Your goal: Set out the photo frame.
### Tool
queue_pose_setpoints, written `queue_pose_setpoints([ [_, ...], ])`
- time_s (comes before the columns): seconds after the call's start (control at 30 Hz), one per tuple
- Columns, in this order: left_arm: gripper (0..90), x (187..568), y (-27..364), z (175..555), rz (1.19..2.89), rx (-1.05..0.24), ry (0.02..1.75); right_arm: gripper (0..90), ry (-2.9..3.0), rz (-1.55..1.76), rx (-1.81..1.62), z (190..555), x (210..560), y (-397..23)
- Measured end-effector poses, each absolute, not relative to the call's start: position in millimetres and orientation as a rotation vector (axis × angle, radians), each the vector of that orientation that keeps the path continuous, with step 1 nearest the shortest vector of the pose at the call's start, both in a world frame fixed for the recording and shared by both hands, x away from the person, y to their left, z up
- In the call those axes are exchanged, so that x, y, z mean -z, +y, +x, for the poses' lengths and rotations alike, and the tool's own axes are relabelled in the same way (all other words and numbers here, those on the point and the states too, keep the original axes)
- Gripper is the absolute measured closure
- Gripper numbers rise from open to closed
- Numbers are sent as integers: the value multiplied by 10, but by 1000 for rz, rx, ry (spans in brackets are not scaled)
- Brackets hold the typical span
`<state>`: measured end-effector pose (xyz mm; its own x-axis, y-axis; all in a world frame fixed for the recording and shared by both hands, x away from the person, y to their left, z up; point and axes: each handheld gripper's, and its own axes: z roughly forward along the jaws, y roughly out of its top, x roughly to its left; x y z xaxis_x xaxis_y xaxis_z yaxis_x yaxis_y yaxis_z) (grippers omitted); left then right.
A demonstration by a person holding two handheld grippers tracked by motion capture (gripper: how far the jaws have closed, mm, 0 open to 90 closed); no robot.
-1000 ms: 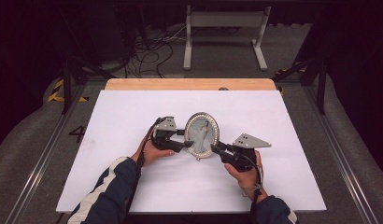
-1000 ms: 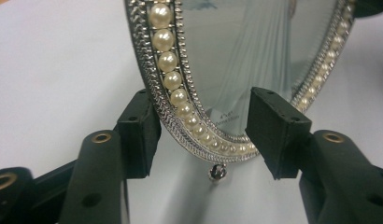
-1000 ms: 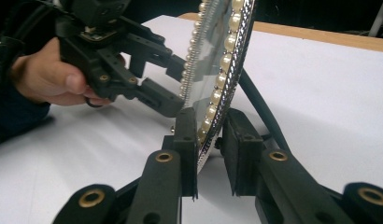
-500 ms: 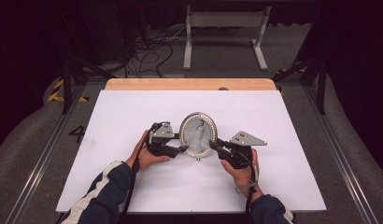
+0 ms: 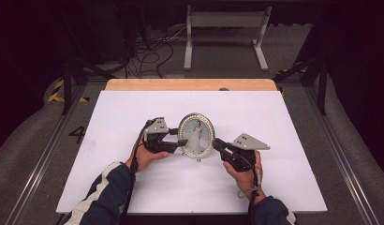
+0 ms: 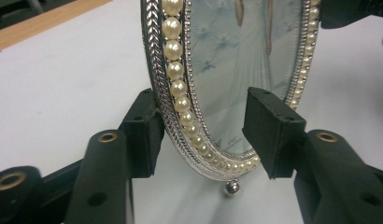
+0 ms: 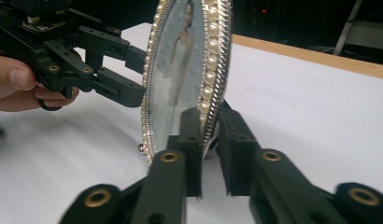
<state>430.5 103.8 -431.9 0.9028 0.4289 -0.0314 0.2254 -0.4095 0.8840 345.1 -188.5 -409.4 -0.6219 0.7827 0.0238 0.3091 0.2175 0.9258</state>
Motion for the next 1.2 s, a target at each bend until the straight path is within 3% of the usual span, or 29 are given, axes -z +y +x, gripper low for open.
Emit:
queue_pose_setpoints([
  [0.43, 680, 4285, 1096, 4270, 2029, -254, 489, 844, 2013, 1041, -1360, 3520, 4124, -1867],
  [0.83, 674, 4258, 1116, 4215, 2057, -266, 488, 839, 2014, 1035, -1365, 3560, 4118, -1832],
  [0.93, 613, 4224, 1125, 4201, 2036, -280, 486, 836, 2008, 1029, -1359, 3546, 4122, -1831],
  [1.03, 613, 4199, 1164, 4183, 2046, -300, 476, 826, 2027, 1016, -1363, 3525, 4131, -1839],
  [1.2, 727, 4182, 1254, 4164, 2046, -320, 483, 781, 2044, 1014, -1390, 3482, 4132, -1871],
])
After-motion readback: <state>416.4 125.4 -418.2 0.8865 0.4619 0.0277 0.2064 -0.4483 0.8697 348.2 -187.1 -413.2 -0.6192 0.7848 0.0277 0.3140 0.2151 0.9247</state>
